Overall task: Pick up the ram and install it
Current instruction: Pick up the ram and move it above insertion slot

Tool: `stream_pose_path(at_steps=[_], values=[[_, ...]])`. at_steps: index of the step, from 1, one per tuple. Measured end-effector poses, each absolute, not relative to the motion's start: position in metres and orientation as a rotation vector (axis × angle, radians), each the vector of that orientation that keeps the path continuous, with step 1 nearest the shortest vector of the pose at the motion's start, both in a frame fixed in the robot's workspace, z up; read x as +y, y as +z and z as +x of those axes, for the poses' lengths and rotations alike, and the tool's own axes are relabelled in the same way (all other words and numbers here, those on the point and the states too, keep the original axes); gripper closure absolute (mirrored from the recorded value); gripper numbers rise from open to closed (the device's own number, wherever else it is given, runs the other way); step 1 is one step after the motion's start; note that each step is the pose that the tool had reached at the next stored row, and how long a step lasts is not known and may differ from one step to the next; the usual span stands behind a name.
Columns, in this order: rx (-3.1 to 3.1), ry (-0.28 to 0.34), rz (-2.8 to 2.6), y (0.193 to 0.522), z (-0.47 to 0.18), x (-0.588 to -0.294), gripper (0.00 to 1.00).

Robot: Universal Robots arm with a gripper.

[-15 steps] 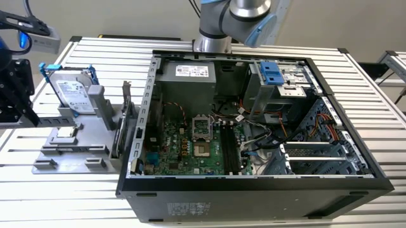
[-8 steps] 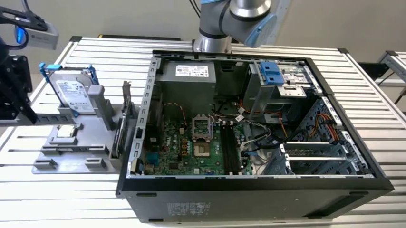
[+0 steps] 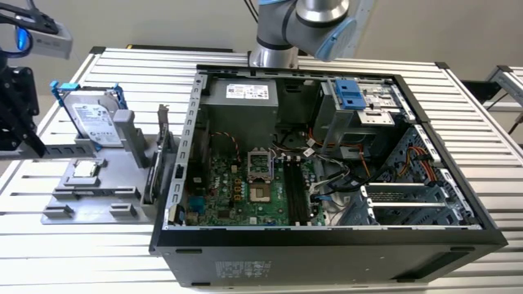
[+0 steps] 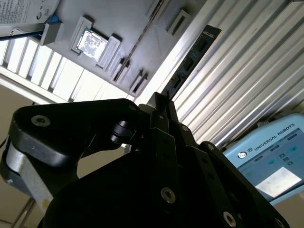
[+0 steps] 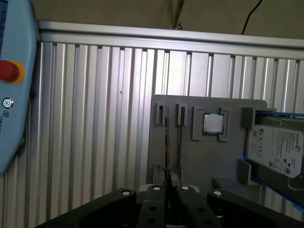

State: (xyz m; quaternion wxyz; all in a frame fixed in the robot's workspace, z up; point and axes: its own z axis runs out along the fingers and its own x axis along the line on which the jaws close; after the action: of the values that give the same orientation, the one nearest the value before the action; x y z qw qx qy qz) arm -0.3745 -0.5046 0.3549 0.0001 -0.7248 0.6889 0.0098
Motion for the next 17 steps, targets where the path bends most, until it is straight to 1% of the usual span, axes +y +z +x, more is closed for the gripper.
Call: stream_pose_path(at_steps=[17], values=[[2.164, 0.031, -2.277, 0.367, -0.375, -0.505, 1.00]])
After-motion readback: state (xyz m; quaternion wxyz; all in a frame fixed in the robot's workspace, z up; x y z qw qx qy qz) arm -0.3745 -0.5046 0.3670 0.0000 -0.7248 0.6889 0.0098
